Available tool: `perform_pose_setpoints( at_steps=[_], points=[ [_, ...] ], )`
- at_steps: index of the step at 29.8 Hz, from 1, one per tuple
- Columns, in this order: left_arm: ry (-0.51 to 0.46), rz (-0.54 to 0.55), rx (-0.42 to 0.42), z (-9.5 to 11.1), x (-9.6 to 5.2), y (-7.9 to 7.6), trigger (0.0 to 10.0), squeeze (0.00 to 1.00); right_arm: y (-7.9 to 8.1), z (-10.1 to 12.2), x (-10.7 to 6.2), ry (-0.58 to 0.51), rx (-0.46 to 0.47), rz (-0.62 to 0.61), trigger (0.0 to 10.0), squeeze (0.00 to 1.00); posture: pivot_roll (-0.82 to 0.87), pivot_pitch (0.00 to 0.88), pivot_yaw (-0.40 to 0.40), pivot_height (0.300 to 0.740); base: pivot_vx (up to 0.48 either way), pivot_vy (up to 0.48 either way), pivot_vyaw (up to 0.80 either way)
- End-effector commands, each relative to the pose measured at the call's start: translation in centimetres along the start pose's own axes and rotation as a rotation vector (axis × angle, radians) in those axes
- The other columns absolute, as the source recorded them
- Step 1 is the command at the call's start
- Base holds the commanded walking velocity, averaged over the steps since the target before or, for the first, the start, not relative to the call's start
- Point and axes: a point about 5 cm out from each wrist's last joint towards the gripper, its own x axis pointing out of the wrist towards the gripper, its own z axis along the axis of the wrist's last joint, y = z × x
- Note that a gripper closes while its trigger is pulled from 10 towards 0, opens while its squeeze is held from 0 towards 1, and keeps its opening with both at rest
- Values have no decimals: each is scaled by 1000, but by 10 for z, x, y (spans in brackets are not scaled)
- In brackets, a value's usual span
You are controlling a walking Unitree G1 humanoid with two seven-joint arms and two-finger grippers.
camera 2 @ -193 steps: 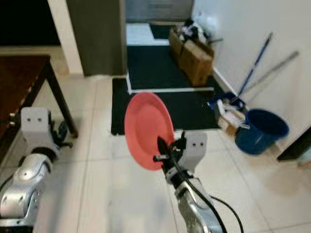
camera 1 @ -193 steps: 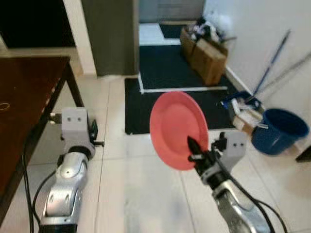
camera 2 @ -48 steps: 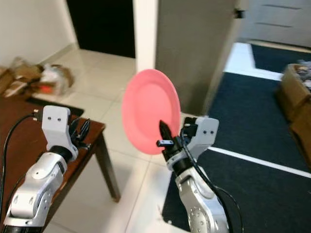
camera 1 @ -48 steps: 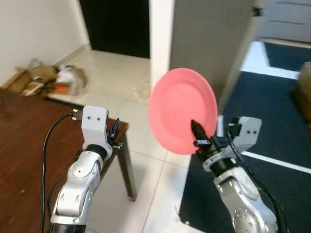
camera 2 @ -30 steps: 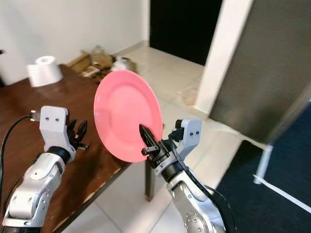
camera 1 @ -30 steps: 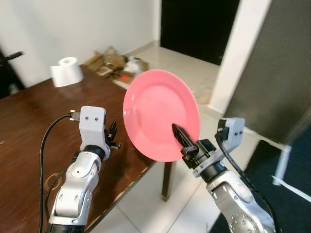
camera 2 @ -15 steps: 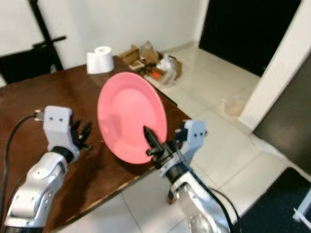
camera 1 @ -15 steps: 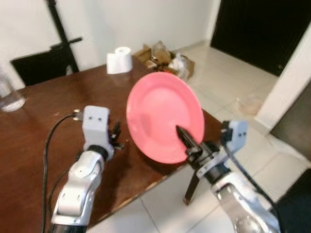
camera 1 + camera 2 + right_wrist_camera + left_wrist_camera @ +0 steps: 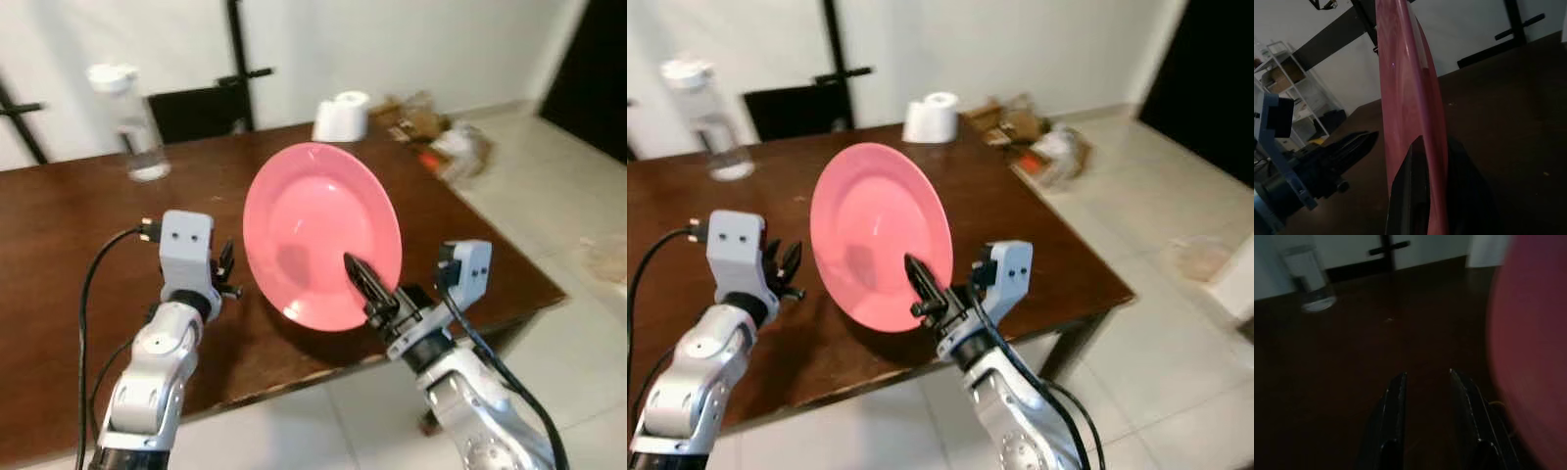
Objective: Setting the table
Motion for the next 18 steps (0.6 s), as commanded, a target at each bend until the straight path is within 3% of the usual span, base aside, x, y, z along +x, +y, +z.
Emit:
perform_pose_setpoints(
  at_steps=[1,10,12,18],
  points=[
    [40,18,15,-7,-1,3,10000,0,-6,-2,-1,-3,32,-44,10000,0,33,133,90,740,0,0,788],
    [44,38,32,-9,1,6,10000,0,-18,-2,-1,-8,28,-143,10000,0,34,129,91,740,0,0,783],
    [51,52,59,-11,2,7,10000,0,-22,-3,-1,-7,31,-173,10000,0,34,126,92,740,0,0,0],
    [70,76,72,-14,4,11,10000,0,-24,-2,-1,-18,44,-187,10000,0,34,126,92,740,480,0,0]
  ],
)
